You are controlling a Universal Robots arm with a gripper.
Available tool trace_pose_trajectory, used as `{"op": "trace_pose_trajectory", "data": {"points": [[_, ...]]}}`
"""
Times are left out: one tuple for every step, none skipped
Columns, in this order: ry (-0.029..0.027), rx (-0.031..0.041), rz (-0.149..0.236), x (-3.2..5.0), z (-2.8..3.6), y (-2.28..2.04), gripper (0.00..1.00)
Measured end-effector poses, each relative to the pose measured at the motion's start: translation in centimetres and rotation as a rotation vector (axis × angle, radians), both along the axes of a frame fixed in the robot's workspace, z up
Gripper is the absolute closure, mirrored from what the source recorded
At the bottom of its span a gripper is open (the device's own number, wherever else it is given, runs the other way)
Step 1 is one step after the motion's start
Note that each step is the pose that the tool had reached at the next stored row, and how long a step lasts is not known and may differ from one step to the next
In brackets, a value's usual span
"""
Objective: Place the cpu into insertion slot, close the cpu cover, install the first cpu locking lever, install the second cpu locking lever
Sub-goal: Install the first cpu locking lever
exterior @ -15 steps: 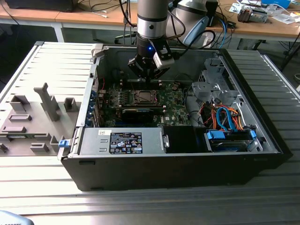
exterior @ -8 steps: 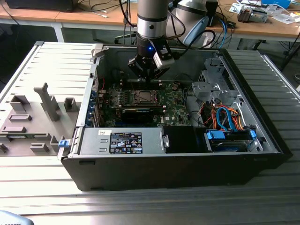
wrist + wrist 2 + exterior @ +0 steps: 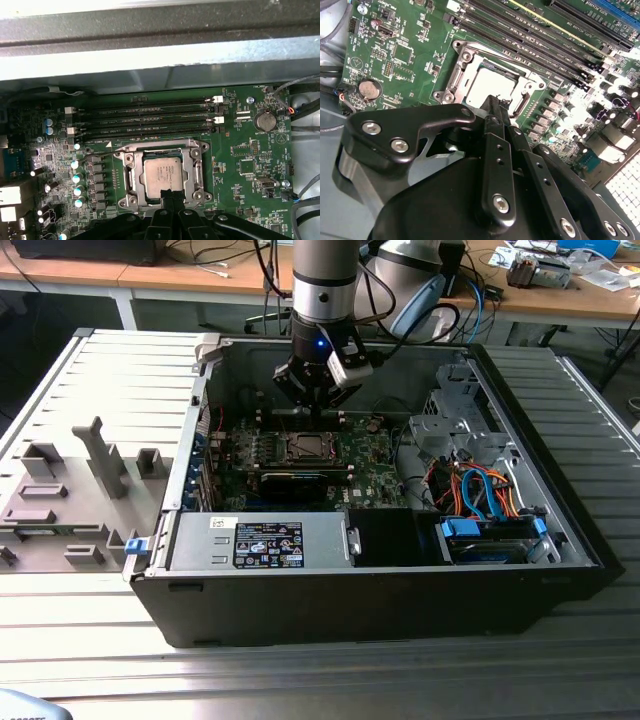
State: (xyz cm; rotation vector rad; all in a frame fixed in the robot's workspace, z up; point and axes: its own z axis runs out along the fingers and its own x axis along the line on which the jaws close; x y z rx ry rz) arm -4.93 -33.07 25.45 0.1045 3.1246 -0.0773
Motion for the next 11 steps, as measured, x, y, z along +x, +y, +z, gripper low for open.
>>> {"op": "trace_pose_trajectory", "data": {"points": [[0.0, 0.0, 0.001, 0.0, 0.0, 0.0, 0.89], [-0.0001, 0.0001, 0.002, 0.0, 0.0, 0.0, 0.89], [0.0, 0.0, 0.002, 0.0, 0.0, 0.0, 0.89], [0.0, 0.0, 0.003, 0.0, 0.0, 0.0, 0.89], [0.0, 0.0, 0.004, 0.0, 0.0, 0.0, 0.89], [0.0, 0.0, 0.005, 0.0, 0.0, 0.0, 0.89], [0.0, 0.0, 0.005, 0.0, 0.0, 0.0, 0.89], [0.0, 0.0, 0.007, 0.0, 0.0, 0.0, 0.89], [0.0, 0.0, 0.008, 0.0, 0.0, 0.0, 0.89], [0.0, 0.0, 0.009, 0.0, 0.0, 0.0, 0.89], [0.0, 0.0, 0.009, 0.0, 0.0, 0.0, 0.89]]}}
